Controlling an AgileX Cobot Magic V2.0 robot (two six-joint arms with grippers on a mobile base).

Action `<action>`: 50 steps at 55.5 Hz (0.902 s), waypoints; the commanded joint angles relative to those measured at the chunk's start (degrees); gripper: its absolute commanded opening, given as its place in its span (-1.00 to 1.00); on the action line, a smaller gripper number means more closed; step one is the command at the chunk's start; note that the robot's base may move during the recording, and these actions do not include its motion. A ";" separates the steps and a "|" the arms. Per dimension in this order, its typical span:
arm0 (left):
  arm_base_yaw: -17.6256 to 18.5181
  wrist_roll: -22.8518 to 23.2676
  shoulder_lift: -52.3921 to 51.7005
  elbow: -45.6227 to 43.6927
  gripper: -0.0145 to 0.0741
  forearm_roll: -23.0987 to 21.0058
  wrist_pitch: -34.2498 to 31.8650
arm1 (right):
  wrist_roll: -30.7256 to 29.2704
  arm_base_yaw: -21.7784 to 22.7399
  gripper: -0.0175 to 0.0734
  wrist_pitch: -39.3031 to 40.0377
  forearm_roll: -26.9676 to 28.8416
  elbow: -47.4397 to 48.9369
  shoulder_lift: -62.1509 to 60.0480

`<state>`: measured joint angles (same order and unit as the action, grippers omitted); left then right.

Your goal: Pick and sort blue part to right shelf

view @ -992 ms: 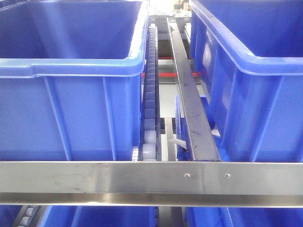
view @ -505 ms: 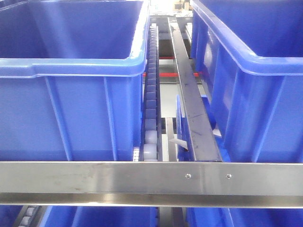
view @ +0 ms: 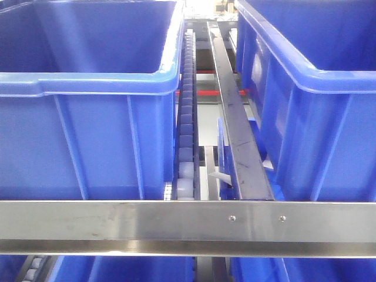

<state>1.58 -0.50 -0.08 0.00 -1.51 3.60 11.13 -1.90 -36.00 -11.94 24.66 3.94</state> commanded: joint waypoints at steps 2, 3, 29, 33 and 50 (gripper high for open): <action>-0.03 0.04 -1.65 2.09 -0.39 -0.59 -4.54 | -0.60 0.03 -0.51 5.01 -0.51 1.44 1.31; -0.03 0.04 -1.65 2.09 -0.39 -0.59 -4.54 | -0.60 0.03 -0.51 5.01 -0.51 1.44 1.31; -0.03 0.04 -1.65 2.09 -0.39 -0.59 -4.54 | -0.56 0.24 -0.51 11.73 1.95 -3.79 1.54; -0.03 0.04 -1.65 2.09 -0.39 -0.59 -4.54 | -0.63 0.24 -0.51 17.74 3.00 -7.93 1.54; -0.03 0.04 -1.65 2.09 -0.39 -0.59 -4.54 | -0.63 0.24 -0.51 39.20 6.54 -25.13 0.45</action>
<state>1.58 -0.50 -0.08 0.00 -1.51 3.70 11.13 -1.90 -6.60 -5.78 0.82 4.32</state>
